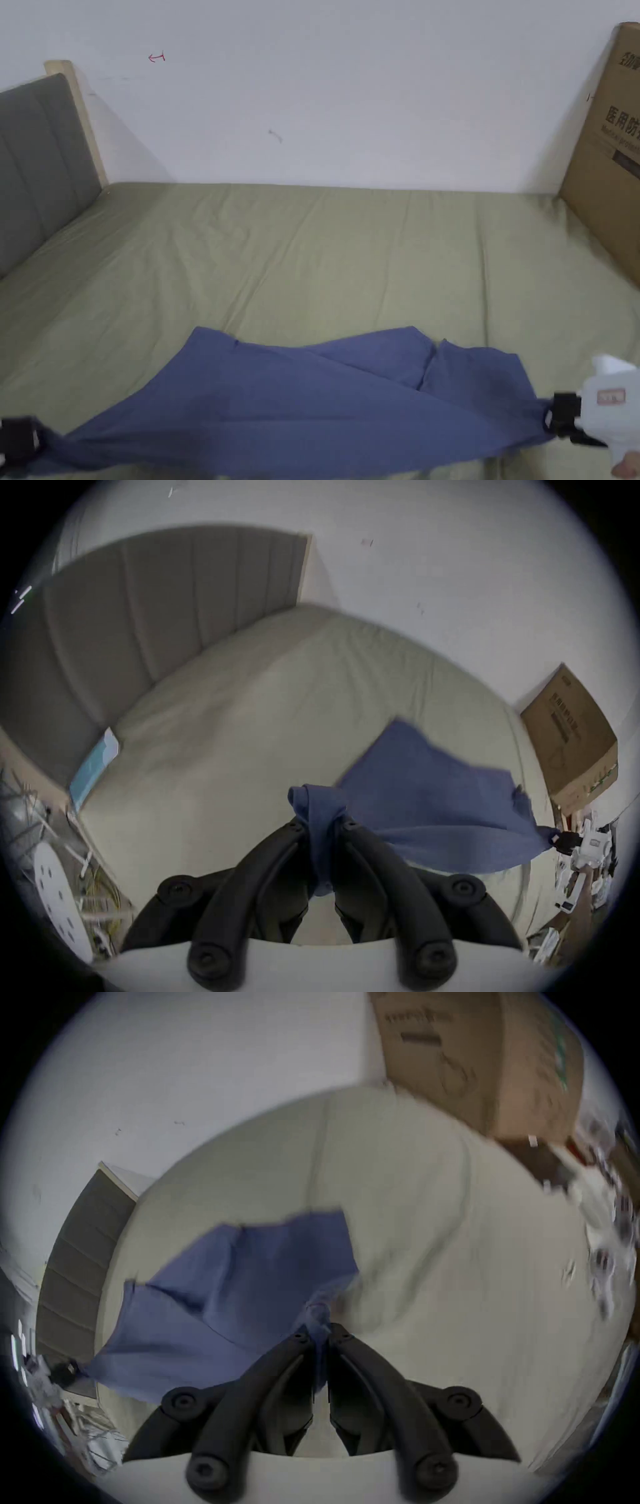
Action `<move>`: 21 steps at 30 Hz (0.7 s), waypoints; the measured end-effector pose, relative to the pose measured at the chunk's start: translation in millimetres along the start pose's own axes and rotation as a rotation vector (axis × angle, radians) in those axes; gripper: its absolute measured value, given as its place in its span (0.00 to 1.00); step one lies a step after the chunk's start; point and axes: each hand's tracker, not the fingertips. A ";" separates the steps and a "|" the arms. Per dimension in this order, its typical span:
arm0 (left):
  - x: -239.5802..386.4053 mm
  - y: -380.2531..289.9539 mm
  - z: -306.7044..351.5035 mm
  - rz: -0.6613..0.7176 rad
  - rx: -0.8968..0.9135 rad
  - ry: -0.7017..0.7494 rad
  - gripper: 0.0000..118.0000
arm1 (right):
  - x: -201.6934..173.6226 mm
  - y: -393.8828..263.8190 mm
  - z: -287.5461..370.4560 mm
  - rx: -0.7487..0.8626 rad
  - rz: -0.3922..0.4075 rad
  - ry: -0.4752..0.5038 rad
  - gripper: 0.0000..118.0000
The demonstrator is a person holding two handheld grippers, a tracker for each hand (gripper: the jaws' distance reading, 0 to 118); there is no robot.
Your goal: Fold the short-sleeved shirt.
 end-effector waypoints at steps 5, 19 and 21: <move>-32.3 -72.8 0.0 0.028 -0.096 0.011 0.09 | 40.8 -55.5 -7.8 -0.020 -0.107 0.022 0.05; -31.6 -89.7 27.4 -0.085 -0.049 0.035 0.59 | 36.5 -93.8 25.9 0.047 -0.069 -0.028 0.50; -28.0 -86.1 32.3 -0.088 -0.042 0.026 0.98 | 35.8 -98.0 37.5 0.072 -0.055 -0.018 0.55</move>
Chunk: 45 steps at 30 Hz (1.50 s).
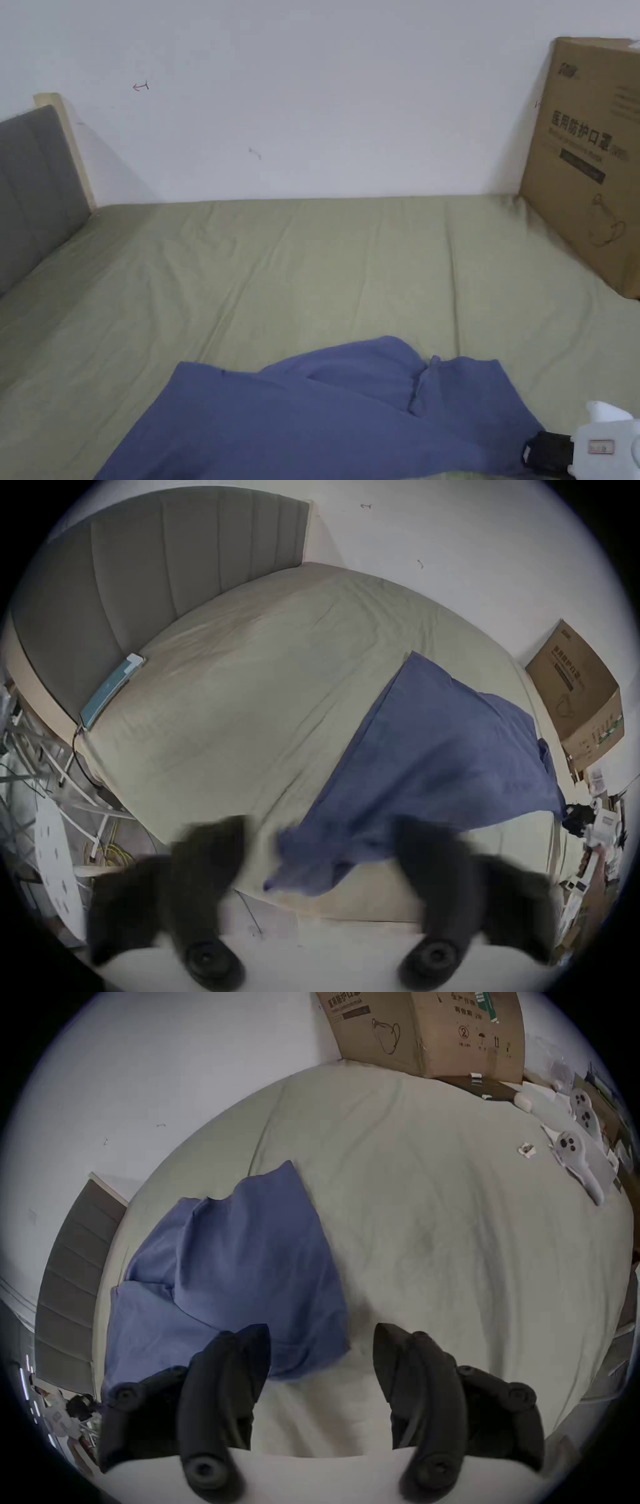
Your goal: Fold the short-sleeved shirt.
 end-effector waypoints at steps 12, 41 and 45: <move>87.9 2.2 29.8 -0.111 0.143 -0.163 0.01 | -6.7 -21.1 53.2 0.123 0.115 -0.017 0.01; 139.3 12.0 -33.3 -0.240 0.008 -0.141 0.00 | -23.4 22.8 -15.8 0.013 0.162 -0.001 0.02; 139.8 34.2 -44.4 -0.216 0.038 -0.172 0.00 | -26.3 33.0 -3.9 0.046 0.139 0.027 0.02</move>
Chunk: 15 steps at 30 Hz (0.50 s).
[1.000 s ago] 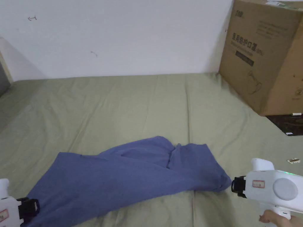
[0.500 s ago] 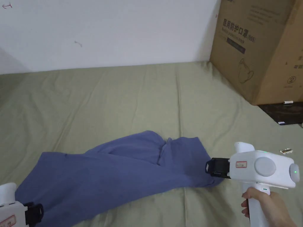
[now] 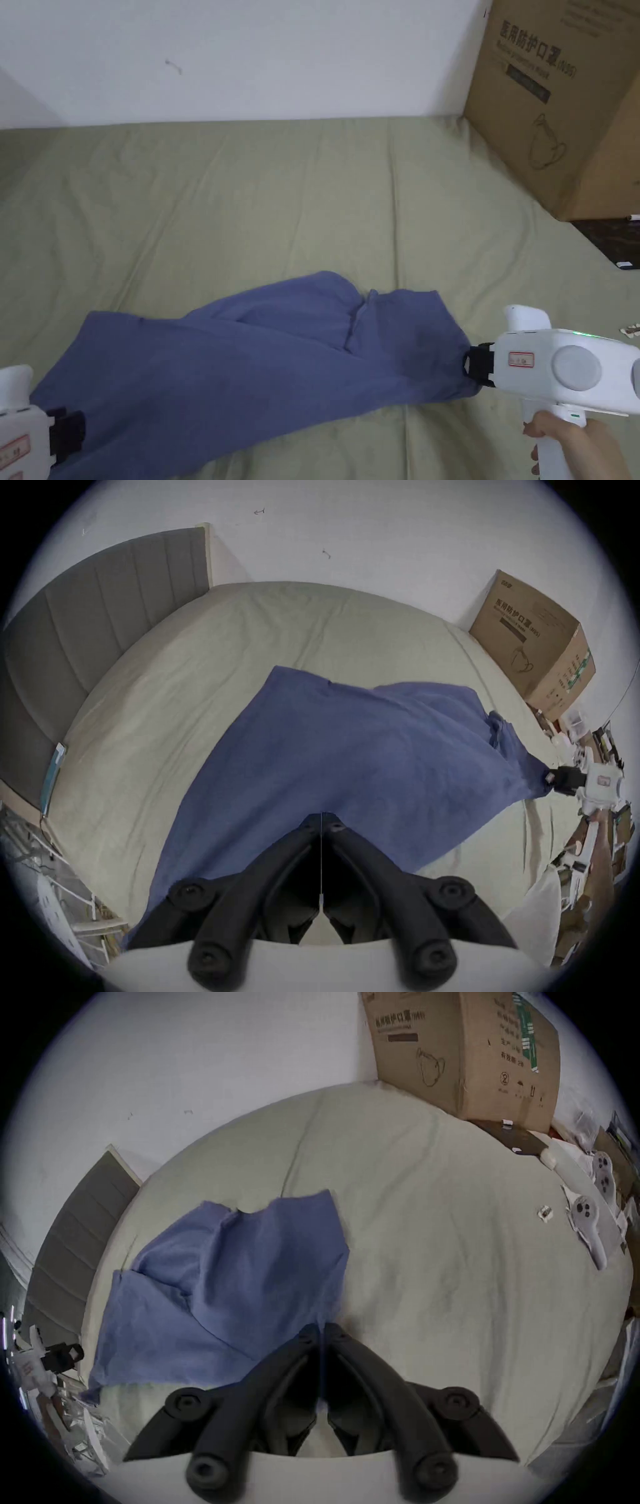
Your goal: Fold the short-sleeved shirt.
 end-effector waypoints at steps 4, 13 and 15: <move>-5.1 42.2 -27.9 -0.015 -0.013 0.024 0.46 | -5.0 6.0 -0.3 -0.002 0.026 -0.021 0.02; -29.1 140.2 -109.3 -0.040 0.034 0.126 0.93 | 1.5 6.0 -2.3 -0.031 0.027 -0.036 0.02; -33.6 150.8 -133.8 -0.042 0.013 0.132 0.93 | 8.6 -1.3 -5.4 -0.048 0.008 -0.042 0.02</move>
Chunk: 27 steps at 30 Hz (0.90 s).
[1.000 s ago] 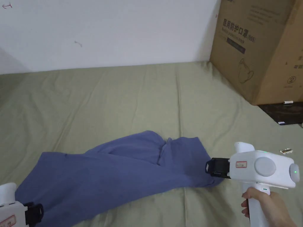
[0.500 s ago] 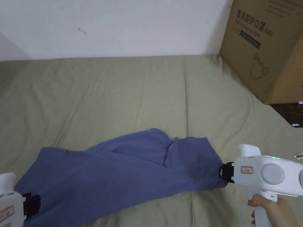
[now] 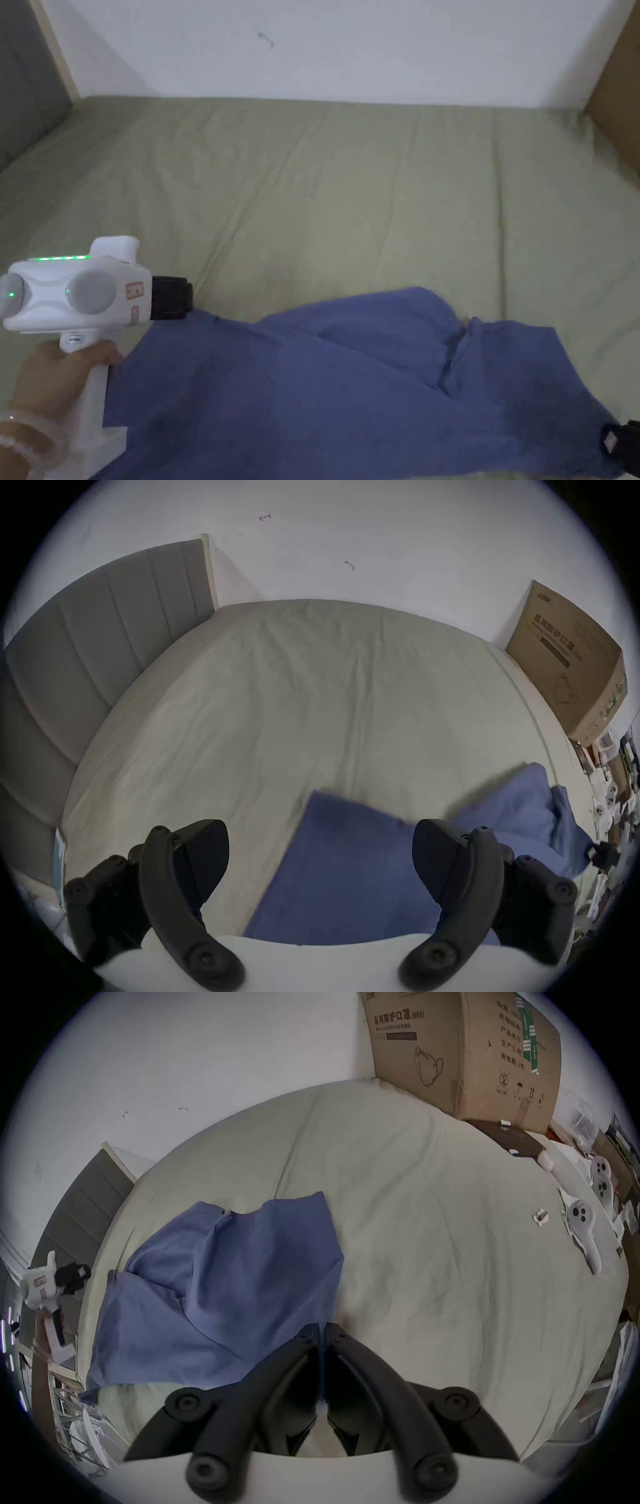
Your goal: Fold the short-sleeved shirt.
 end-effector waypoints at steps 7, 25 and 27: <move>-5.1 -17.3 -62.2 0.053 -0.136 -0.003 0.52 | 0.6 -7.2 -5.6 -0.028 -0.010 -0.030 0.02; -11.2 38.5 107.3 0.049 0.182 -0.043 0.02 | -22.3 50.4 38.2 0.119 -0.011 0.089 0.02; -11.5 49.2 135.5 0.067 0.236 -0.059 0.02 | -32.3 66.6 51.8 0.167 0.018 0.092 0.02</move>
